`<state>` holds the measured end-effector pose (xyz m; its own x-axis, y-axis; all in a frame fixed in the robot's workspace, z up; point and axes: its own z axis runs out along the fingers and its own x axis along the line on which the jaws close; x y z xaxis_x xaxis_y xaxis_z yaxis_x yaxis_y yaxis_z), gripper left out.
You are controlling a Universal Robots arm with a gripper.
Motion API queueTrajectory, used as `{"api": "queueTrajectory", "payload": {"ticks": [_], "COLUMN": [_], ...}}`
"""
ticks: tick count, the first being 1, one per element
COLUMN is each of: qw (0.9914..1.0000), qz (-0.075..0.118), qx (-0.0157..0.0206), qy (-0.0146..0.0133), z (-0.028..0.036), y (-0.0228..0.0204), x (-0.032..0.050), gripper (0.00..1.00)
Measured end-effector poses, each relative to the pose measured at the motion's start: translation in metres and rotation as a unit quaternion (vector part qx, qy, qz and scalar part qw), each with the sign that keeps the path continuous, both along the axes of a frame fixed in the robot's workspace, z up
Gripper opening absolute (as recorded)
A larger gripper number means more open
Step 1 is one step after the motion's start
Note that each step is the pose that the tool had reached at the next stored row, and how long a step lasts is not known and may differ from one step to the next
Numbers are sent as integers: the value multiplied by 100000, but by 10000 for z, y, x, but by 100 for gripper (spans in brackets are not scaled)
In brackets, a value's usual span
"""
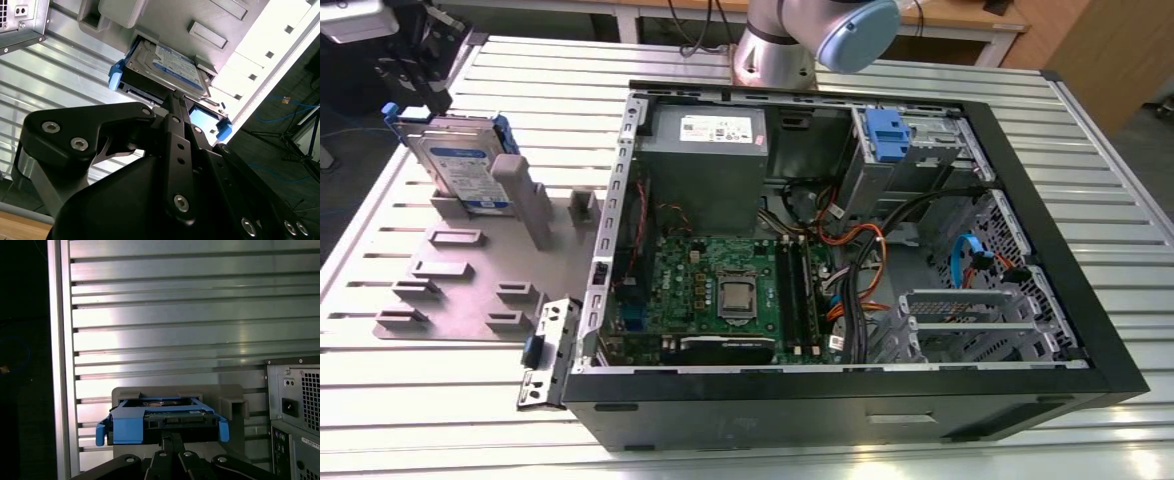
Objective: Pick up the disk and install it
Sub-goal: 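Pick up the disk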
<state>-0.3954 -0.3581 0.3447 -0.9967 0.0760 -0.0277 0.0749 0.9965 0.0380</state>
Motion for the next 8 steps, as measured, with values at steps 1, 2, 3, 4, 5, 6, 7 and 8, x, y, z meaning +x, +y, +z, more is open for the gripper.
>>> {"api": "queueTrajectory", "payload": {"ticks": [1,2,3,4,5,6,7,8], "qw": [100000,100000,100000,99999,99995,99985,99965,99937], "qz": [-2,4,116,439,995,1754,2659,3554], "qx": [-2,0,-7,-3,0,-2,-3,-4], "qy": [2,1,1,-1,-2,1,-1,6], "z": [0,0,0,0,0,0,-1,-1], "y": [0,0,0,0,1,1,1,0], "x": [0,0,0,0,0,0,0,0], "gripper": [11,11,11,11,11,11,11,11]}}
